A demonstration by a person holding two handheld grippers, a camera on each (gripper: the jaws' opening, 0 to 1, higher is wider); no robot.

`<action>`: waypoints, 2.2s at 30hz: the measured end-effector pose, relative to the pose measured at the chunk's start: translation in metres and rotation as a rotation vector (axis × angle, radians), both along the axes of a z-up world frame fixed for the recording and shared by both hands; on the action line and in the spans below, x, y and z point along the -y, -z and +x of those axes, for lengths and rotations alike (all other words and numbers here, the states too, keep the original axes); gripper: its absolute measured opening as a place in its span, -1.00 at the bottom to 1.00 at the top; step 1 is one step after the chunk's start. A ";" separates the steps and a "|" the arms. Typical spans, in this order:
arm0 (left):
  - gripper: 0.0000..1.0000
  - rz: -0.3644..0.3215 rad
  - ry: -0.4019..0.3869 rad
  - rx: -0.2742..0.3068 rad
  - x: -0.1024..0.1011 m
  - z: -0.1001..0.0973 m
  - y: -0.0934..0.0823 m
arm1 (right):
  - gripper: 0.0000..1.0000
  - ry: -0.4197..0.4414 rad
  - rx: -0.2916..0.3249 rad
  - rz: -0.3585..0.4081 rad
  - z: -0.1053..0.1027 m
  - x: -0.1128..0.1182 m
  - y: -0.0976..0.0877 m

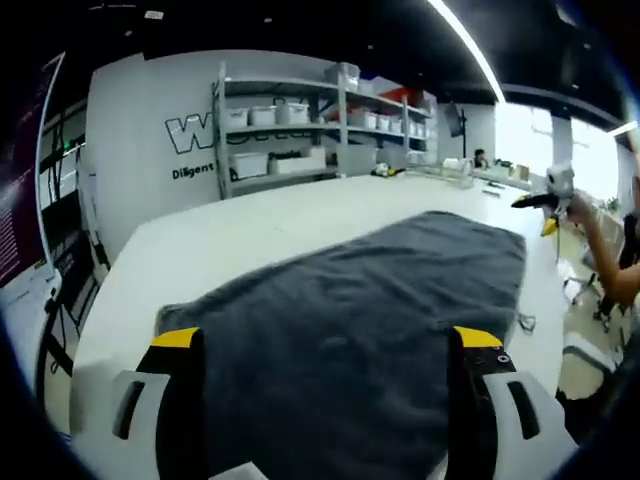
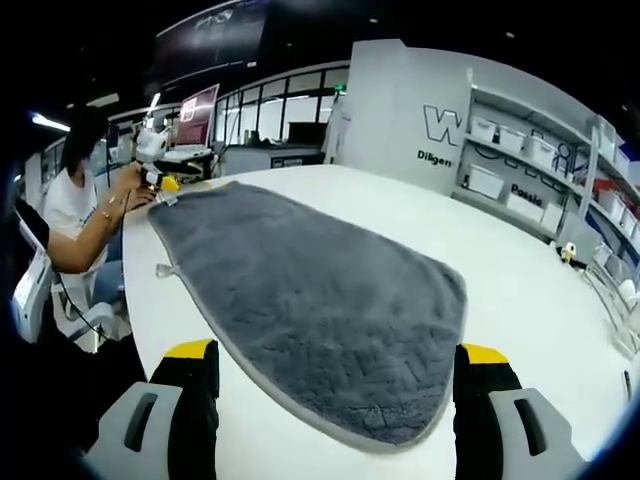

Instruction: Open the folded towel by lifting each exposed corner and separating the folded layers until the towel lies flat within the target outline without major curled edges

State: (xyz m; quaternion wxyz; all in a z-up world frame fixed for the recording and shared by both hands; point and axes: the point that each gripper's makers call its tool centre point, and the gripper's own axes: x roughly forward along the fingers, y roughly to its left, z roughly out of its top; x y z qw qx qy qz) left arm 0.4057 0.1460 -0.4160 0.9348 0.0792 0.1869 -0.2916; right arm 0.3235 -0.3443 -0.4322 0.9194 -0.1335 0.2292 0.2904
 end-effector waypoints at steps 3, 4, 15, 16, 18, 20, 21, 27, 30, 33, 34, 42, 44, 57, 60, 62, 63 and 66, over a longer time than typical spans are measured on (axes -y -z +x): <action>0.99 0.019 0.010 0.005 0.002 -0.017 0.002 | 0.97 0.007 -0.008 -0.003 0.000 0.000 0.004; 0.99 0.023 0.011 0.006 0.002 -0.022 0.003 | 0.96 0.009 -0.010 -0.004 0.000 0.000 0.005; 0.99 0.018 -0.022 0.032 -0.010 -0.052 0.002 | 0.97 0.015 -0.008 0.006 -0.010 0.001 0.010; 0.99 0.015 -0.018 0.035 -0.010 -0.055 0.001 | 0.97 0.014 -0.006 0.008 -0.012 0.000 0.010; 0.99 0.006 -0.016 0.037 -0.010 -0.060 0.001 | 0.98 0.014 -0.002 0.011 -0.013 0.000 0.009; 0.99 0.005 -0.023 0.047 -0.011 -0.067 0.002 | 0.98 0.015 0.005 0.014 -0.016 -0.001 0.009; 0.99 0.007 -0.025 0.050 -0.012 -0.070 0.002 | 0.98 0.014 0.007 0.013 -0.018 -0.001 0.009; 0.99 0.003 -0.029 0.053 -0.015 -0.088 0.008 | 0.98 0.015 0.013 0.015 -0.025 -0.005 0.012; 0.99 -0.001 -0.042 0.059 -0.020 -0.094 0.011 | 0.98 0.013 0.013 0.017 -0.028 -0.007 0.015; 0.99 -0.006 -0.045 0.052 -0.022 -0.100 0.016 | 0.98 0.011 0.010 0.017 -0.031 -0.008 0.017; 0.99 -0.007 -0.044 0.050 -0.022 -0.101 0.017 | 0.98 0.011 0.010 0.018 -0.032 -0.008 0.017; 0.99 -0.021 -0.054 0.045 -0.029 -0.104 0.022 | 0.98 0.011 0.014 0.014 -0.037 -0.012 0.015; 0.99 -0.023 -0.055 0.042 -0.030 -0.104 0.023 | 0.98 0.009 0.015 0.009 -0.038 -0.014 0.015; 0.99 -0.031 -0.049 0.031 -0.028 -0.101 0.026 | 0.98 0.010 0.017 0.015 -0.038 -0.016 0.014; 0.99 -0.031 -0.052 0.034 -0.028 -0.100 0.025 | 0.98 0.012 0.014 0.016 -0.038 -0.016 0.016; 0.99 -0.033 -0.055 0.039 -0.029 -0.099 0.023 | 0.98 0.014 0.011 0.014 -0.038 -0.015 0.017; 0.99 -0.033 -0.056 0.039 -0.029 -0.099 0.023 | 0.98 0.017 0.009 0.016 -0.038 -0.014 0.017; 0.99 -0.037 -0.054 0.041 -0.028 -0.099 0.022 | 0.98 0.021 0.010 0.022 -0.038 -0.014 0.017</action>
